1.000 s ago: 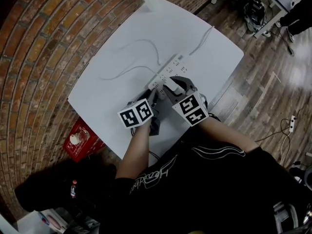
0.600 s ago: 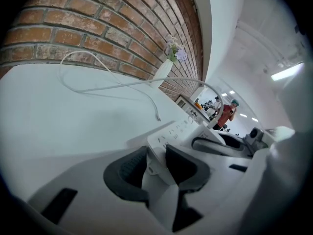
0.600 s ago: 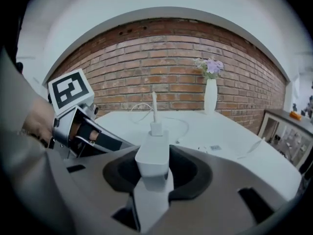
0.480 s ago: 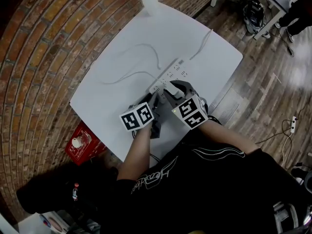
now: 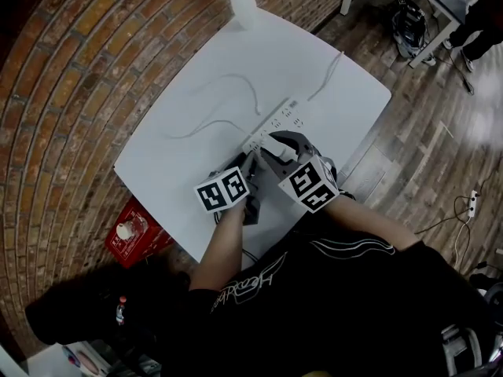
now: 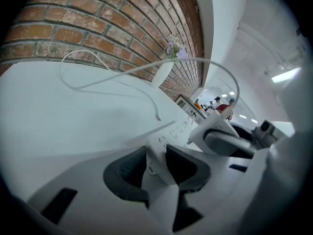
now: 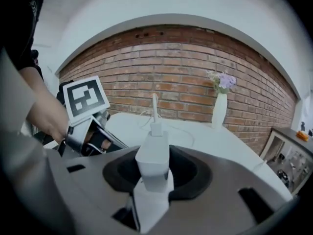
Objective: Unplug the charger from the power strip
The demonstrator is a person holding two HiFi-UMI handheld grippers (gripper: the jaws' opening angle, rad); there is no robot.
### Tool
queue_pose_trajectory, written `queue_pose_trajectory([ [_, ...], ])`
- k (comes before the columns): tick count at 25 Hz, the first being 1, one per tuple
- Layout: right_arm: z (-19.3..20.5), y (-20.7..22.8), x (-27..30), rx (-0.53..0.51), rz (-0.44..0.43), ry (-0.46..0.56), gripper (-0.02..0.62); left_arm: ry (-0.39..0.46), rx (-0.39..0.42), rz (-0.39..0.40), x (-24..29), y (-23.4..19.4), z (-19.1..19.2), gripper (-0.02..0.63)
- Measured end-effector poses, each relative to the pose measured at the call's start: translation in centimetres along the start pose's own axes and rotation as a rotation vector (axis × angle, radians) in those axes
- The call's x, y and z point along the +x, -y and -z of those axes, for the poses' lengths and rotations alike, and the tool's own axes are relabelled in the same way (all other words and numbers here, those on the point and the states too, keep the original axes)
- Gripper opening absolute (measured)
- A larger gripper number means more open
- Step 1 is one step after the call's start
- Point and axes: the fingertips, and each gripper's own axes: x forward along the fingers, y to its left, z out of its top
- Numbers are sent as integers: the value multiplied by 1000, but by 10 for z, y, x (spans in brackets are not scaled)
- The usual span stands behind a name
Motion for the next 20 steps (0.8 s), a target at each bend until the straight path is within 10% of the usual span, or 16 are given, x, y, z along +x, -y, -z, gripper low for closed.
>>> queue_pose_trajectory([
  [10, 6, 17, -21, 407, -186, -5, 123, -9, -124, 47, -12, 1, 8, 104],
  [20, -39, 21, -84, 581, -378, 116, 123, 130, -104, 200, -88, 69, -16, 20],
])
